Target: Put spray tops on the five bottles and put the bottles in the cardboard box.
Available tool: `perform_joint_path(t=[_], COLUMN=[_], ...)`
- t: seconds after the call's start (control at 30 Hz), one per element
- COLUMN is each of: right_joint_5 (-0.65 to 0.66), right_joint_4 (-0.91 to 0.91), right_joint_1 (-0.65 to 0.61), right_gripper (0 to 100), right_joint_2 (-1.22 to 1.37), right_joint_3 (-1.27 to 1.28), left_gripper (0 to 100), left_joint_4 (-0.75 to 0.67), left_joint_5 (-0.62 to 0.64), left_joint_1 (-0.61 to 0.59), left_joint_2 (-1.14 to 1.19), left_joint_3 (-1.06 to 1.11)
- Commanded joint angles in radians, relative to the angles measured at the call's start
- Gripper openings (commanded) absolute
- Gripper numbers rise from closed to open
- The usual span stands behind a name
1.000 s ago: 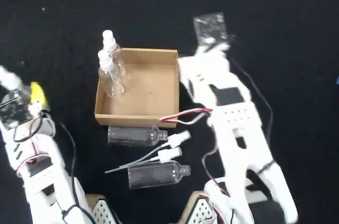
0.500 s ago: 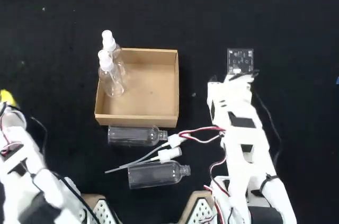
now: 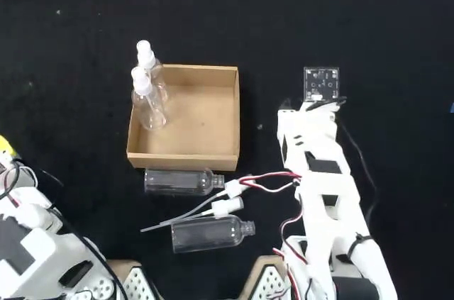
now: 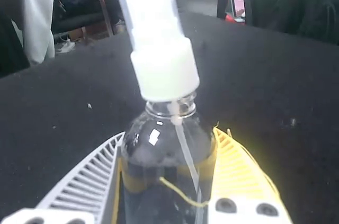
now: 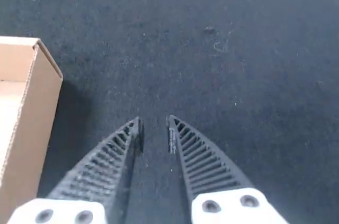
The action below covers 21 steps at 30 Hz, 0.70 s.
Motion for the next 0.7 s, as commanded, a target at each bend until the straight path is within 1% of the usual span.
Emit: perform_joint_path(t=[0.0, 0.1, 0.3, 0.43, 0.67], right_joint_5=[0.008, 0.008, 0.008, 0.008, 0.008], right_joint_4=[-0.025, -0.025, -0.025, -0.025, -0.025], right_joint_1=[-0.011, -0.011, -0.009, -0.009, -0.011], right_gripper=[5.7, 5.7, 5.7, 5.7, 5.7], right_joint_2=[-0.047, -0.047, -0.047, -0.047, -0.047], right_joint_3=[0.001, 0.001, 0.001, 0.001, 0.001], left_gripper=[13, 20, 22, 30, 31], left_joint_4=[-0.034, -0.034, -0.034, -0.031, -0.034], left_joint_5=[-0.008, -0.006, -0.006, -0.006, -0.006], left_joint_1=[-0.010, -0.012, -0.021, -0.031, -0.035], left_joint_2=[0.011, 0.012, 0.003, 0.003, 0.002], left_joint_3=[-0.004, 0.001, 0.001, -0.008, -0.010])
